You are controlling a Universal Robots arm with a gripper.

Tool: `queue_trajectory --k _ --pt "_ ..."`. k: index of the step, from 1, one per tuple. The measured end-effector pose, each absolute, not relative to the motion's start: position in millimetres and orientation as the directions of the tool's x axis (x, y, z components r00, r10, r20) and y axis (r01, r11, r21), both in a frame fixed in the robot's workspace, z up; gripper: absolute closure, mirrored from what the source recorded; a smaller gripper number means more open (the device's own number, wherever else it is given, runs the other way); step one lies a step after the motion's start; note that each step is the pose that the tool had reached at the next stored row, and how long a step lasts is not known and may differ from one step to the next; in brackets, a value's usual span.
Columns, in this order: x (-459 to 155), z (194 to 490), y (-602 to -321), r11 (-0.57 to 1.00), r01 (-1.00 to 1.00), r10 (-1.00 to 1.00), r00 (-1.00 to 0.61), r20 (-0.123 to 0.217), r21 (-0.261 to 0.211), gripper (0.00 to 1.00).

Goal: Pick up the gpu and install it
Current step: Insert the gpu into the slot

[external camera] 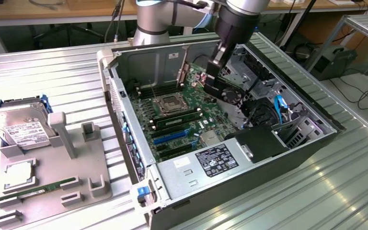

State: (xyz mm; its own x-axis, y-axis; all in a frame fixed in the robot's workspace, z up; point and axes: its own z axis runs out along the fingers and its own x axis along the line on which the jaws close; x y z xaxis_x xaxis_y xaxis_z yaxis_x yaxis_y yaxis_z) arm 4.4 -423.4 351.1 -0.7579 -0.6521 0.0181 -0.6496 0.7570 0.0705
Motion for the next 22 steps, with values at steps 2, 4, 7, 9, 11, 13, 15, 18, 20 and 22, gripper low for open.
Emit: queue_trajectory --k 2,4,7,9,11,13,15,18,20,22 --pt "4.4 351.0 -423.4 0.749 -0.659 -0.662 -0.75 0.018 0.071 0.73" --pt "4.4 351.0 -423.4 0.74 -0.669 -0.671 -0.741 0.017 0.071 0.73" --pt "4.4 350.9 -423.4 0.728 -0.682 -0.685 -0.729 0.017 0.071 0.73" --pt "4.4 350.9 -423.4 0.717 -0.694 -0.696 -0.718 0.016 0.072 0.73" --pt "4.4 350.8 -423.4 0.706 -0.705 -0.707 -0.707 0.016 0.072 0.73" --pt "4.4 350.7 -423.4 0.697 -0.713 -0.716 -0.698 0.015 0.072 0.73" --pt "4.4 350.6 -423.4 0.688 -0.722 -0.725 -0.689 0.015 0.072 0.73" --pt "4.4 350.5 -423.4 0.674 -0.736 -0.738 -0.674 0.015 0.072 0.73" --pt "4.4 350.4 -423.4 0.664 -0.744 -0.746 -0.665 0.014 0.072 0.73" --pt "4.4 350.3 -423.4 0.655 -0.752 -0.755 -0.656 0.014 0.072 0.73"
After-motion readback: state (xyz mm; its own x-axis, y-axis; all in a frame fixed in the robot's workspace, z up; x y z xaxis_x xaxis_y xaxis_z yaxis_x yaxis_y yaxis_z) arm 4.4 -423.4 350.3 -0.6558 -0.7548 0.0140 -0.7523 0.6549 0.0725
